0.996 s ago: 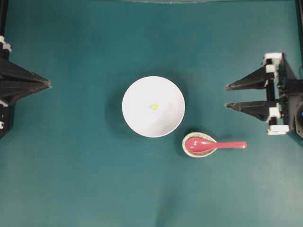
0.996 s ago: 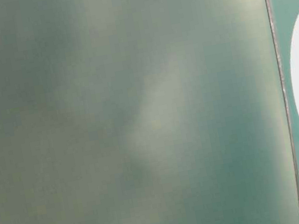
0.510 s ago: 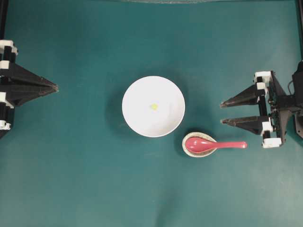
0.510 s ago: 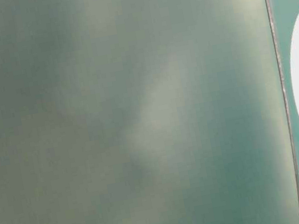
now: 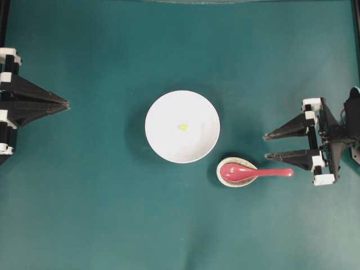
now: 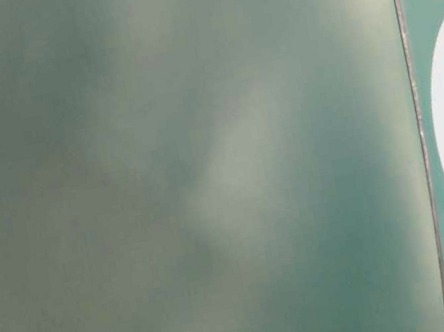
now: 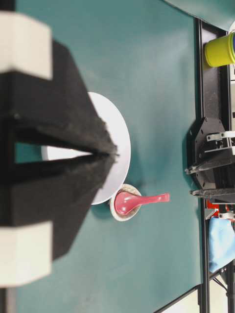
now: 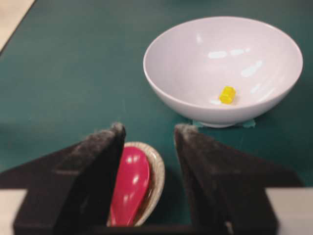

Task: Scoop the yellow hexagonal prism block from the bowl with a spoon using the right arm.
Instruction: 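Move the right gripper left toward the pink spoon handle, then lower the right gripper onto the pink spoon handle and close it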

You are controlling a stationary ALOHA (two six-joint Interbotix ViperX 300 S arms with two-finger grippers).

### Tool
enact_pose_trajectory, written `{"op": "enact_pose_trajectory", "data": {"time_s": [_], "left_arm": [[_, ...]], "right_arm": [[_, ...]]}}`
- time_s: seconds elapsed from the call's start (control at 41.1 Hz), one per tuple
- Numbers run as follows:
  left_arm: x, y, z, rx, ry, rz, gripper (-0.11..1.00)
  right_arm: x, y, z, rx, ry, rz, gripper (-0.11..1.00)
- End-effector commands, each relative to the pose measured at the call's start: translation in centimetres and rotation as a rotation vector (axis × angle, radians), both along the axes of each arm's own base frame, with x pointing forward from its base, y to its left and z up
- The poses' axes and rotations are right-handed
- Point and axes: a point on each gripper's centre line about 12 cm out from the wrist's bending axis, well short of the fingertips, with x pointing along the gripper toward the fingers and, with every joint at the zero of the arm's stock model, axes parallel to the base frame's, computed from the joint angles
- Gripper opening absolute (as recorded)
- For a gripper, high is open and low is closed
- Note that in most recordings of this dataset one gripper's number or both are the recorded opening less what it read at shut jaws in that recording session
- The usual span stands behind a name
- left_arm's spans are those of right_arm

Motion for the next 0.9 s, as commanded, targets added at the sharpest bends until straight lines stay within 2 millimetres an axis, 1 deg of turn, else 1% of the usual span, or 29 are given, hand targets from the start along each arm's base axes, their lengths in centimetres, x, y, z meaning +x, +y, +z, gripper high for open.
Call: {"op": "enact_pose_trajectory", "data": {"time_s": [0.0, 0.17, 0.462, 0.68, 0.875], "left_arm": [[0.2, 0.0, 0.4, 0.005, -0.009, 0.001, 0.08], [0.2, 0.0, 0.4, 0.005, -0.009, 0.001, 0.08], [0.2, 0.0, 0.4, 0.003, -0.009, 0.001, 0.08], [0.2, 0.0, 0.4, 0.006, -0.009, 0.001, 0.08], [0.2, 0.0, 0.4, 0.003, -0.008, 0.001, 0.08]], "right_arm": [[0.0, 0.4, -0.2, 0.005, -0.018, -0.002, 0.52], [-0.1, 0.9, -1.5, 0.005, 0.003, -0.02, 0.52], [0.3, 2.4, -3.5, -0.01, 0.038, -0.043, 0.52], [0.4, 3.6, -4.1, -0.013, 0.052, -0.036, 0.52], [0.0, 4.0, -4.6, -0.012, 0.066, -0.052, 0.52]]}}
